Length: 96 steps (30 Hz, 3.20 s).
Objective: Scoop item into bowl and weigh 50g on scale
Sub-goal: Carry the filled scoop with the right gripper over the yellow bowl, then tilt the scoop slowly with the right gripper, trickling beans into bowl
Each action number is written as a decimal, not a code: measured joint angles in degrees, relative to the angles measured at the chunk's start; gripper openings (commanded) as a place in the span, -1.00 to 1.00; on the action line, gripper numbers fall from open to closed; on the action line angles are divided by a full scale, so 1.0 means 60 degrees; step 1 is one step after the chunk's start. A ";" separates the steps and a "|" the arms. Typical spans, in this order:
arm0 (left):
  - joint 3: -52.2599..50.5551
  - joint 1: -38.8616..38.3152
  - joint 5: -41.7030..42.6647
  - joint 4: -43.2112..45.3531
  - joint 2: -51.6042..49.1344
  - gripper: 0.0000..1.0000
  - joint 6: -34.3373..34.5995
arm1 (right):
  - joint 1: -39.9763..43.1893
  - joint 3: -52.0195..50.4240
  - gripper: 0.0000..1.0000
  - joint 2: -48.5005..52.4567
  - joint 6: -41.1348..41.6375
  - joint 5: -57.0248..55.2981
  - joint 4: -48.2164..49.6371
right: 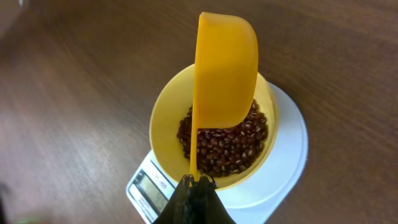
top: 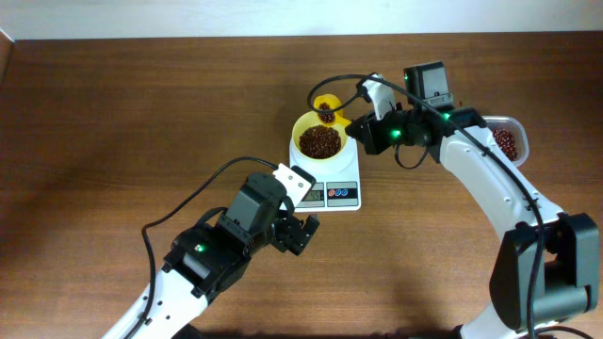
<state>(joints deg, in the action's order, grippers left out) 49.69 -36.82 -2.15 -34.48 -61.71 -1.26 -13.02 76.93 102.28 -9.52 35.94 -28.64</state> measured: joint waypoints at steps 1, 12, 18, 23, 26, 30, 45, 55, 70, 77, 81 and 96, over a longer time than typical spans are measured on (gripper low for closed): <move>0.0000 0.0000 0.0000 0.0000 0.0000 0.98 0.0000 | 0.0000 0.0000 -0.92 0.0000 -0.0098 -0.0036 -0.0004; 0.0000 0.0000 0.0000 0.0000 0.0004 0.98 0.0000 | -0.0004 0.0000 -0.92 0.0004 -0.0987 -0.0463 -0.0095; 0.0000 0.0000 0.0000 0.0000 0.0000 0.98 0.0000 | -0.0004 0.0000 -0.92 0.0004 -0.1151 -0.0667 -0.0484; 0.0000 0.0000 0.0000 0.0000 0.0000 0.98 0.0000 | 0.0000 0.0000 -0.92 0.0004 -0.1486 -0.0787 -0.0681; 0.0000 0.0000 0.0000 0.0000 0.0000 0.98 0.0000 | -0.0004 0.0000 -0.92 0.0011 -0.1530 -0.0820 -0.0474; 0.0000 0.0000 0.0000 0.0000 0.0000 0.98 0.0000 | -0.0004 0.0000 -0.92 0.0011 -0.1534 -0.0820 -0.0474; 0.0000 0.0000 0.0000 -0.0004 0.0000 0.98 0.0000 | -0.0004 0.0000 -0.92 0.0011 -0.1898 -0.0845 -0.0353; 0.0000 0.0000 0.0000 0.0000 0.0000 0.98 0.0000 | -0.0004 0.0000 -0.92 0.0011 -0.1996 -0.0892 -0.0889; 0.0000 0.0000 0.0000 0.0000 0.0000 0.98 0.0000 | 0.0000 0.0000 -0.92 0.0018 -0.2022 -0.1155 -0.0674; 0.0000 0.0000 0.0000 0.0000 0.0000 0.98 0.0000 | 0.0000 0.0000 -0.92 0.0018 -0.2033 -0.1100 -0.1053; 0.0000 0.0000 0.0000 0.0000 0.0000 0.98 0.0000 | 0.0000 0.0000 -0.92 0.0018 -0.2062 -0.1213 -0.1075; 0.0000 0.0000 0.0000 0.0000 0.0000 0.98 0.0000 | 0.0000 0.0000 -0.92 0.0018 -0.2131 -0.1271 -0.1082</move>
<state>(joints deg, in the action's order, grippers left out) 49.69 -36.82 -2.15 -34.48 -61.71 -1.26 -13.02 76.93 102.39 -22.31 28.32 -35.14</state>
